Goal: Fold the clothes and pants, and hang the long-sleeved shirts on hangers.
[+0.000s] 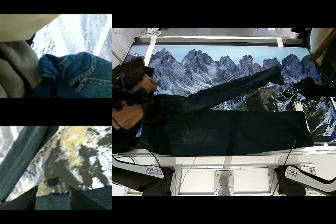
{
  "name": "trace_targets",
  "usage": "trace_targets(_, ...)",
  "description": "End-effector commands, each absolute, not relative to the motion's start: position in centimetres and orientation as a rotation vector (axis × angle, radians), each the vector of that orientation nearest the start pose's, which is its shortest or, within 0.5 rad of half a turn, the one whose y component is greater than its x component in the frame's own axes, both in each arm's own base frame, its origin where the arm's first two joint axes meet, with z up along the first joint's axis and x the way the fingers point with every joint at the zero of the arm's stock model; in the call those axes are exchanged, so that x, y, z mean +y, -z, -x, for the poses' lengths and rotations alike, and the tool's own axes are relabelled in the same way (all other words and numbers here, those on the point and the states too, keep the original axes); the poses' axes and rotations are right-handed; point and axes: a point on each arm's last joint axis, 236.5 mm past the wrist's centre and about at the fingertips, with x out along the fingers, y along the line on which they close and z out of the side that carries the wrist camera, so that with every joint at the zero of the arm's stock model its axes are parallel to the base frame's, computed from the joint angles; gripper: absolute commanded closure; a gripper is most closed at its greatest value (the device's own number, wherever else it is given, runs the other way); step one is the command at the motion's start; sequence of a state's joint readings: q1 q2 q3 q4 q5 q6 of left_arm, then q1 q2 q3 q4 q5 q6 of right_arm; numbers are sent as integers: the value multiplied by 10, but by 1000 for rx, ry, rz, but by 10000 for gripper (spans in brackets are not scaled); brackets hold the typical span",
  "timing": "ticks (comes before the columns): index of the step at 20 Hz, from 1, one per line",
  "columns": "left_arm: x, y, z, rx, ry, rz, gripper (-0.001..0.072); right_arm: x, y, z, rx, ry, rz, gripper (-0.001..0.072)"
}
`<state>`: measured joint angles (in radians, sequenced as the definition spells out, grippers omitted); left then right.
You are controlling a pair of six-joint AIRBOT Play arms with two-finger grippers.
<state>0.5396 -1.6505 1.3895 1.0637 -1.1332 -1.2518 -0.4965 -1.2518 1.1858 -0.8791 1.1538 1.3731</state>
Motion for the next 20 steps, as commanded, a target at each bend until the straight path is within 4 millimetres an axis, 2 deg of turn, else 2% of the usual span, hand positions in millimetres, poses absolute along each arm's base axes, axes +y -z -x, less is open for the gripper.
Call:
trace_targets(1, 151, 14, -456, 1065, -48, 541, 659, -83, -65, -424, 931, 8, -681, 278)
trace_targets(5, 163, -19, -468, 948, -130, 572, 659, -104, -19, -463, 926, 63, -696, 276)
trace_targets(10, 161, -33, -467, 925, -140, 584, 659, -130, 42, -516, 988, 56, -704, 277)
trace_targets(14, 162, -34, -467, 923, -154, 611, 660, -143, 62, -558, 979, 7, -698, 278)
trace_targets(20, 160, -33, -466, 929, -161, 626, 660, -139, 87, -593, 984, -78, -757, 278)
